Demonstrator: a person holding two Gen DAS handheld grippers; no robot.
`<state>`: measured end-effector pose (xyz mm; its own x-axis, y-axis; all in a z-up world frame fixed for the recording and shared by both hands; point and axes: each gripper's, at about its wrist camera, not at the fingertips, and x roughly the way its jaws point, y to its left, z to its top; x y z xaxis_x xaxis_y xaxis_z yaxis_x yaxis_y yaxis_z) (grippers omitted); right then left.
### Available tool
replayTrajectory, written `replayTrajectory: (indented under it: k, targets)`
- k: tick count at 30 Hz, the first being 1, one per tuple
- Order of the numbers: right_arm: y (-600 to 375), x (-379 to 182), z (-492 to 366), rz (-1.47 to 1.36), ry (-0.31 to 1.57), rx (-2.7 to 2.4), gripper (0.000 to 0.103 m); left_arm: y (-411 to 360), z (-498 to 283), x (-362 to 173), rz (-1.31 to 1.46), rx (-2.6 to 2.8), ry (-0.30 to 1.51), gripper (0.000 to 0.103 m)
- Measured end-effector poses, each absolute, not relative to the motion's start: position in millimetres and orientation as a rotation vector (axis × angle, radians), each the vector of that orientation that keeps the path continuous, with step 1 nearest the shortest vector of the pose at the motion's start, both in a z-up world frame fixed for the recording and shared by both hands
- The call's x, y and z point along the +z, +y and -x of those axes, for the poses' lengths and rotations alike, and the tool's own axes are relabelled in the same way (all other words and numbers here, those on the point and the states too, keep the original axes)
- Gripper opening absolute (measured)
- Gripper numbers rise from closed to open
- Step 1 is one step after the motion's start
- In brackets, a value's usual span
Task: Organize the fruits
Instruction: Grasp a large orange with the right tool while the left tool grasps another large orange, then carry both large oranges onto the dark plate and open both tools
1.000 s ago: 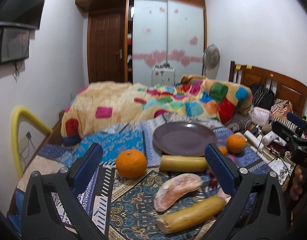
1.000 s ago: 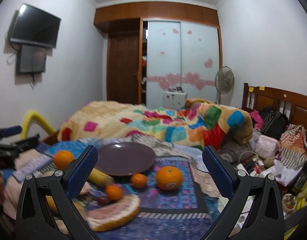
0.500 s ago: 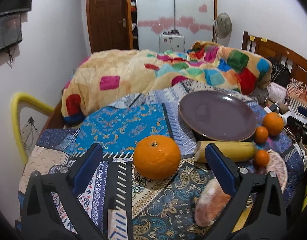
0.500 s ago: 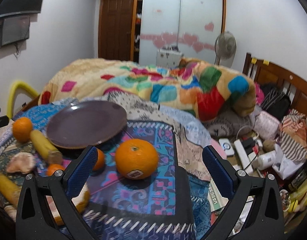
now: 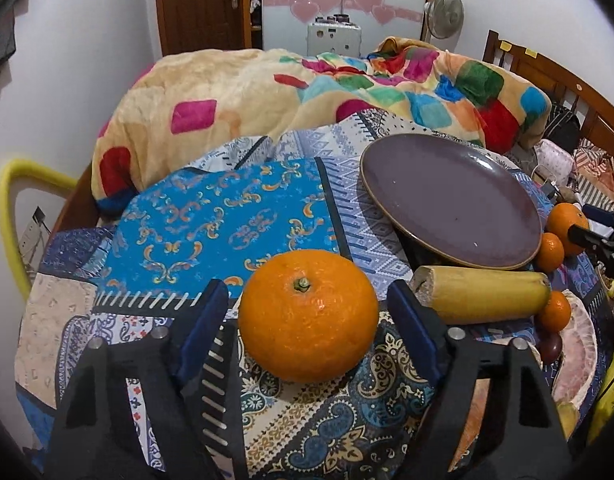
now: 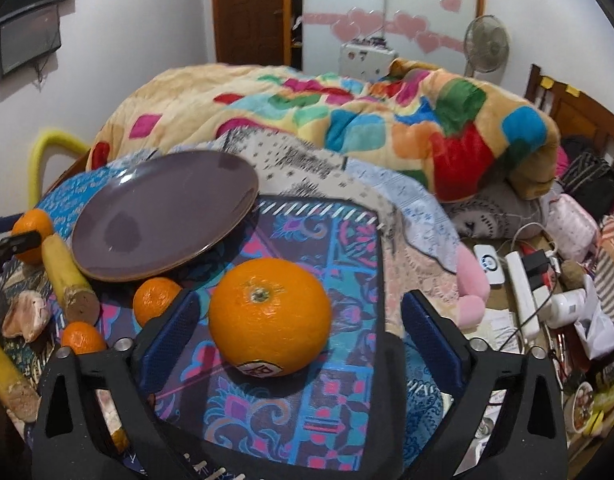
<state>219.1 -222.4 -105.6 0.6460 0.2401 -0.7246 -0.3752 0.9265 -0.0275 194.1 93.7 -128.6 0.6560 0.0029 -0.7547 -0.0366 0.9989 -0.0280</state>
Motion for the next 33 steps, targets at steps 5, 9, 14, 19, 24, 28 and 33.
replayTrajectory:
  k: [5, 9, 14, 19, 24, 28, 33]
  targets:
    - [-219, -113, -227, 0.180, 0.868, 0.400, 0.077, 92, -198, -134, 0.038, 0.010, 0.886, 0.070]
    - [-217, -116, -229, 0.168, 0.893, 0.441, 0.063, 94, -198, -134, 0.050, 0.006, 0.887, 0.069]
    - [-212, -114, -227, 0.204, 0.884, 0.430, 0.061, 95, -198, -132, 0.041, 0.012, 0.898, 0.068]
    - [-215, -104, -228, 0.177, 0.865, 0.434, 0.061, 92, -193, -122, 0.010, 0.007, 0.888, 0.068]
    - [-216, -85, -229, 0.168, 0.809, 0.423, 0.061, 92, -193, -104, 0.010, 0.006, 0.850, 0.068]
    - [-214, -69, -230, 0.163, 0.761, 0.422, 0.061, 87, -197, -86, 0.010, -0.003, 0.811, 0.068]
    - [-208, -52, -234, 0.160, 0.713, 0.432, 0.061, 78, -207, -65, -0.004, -0.011, 0.762, 0.068]
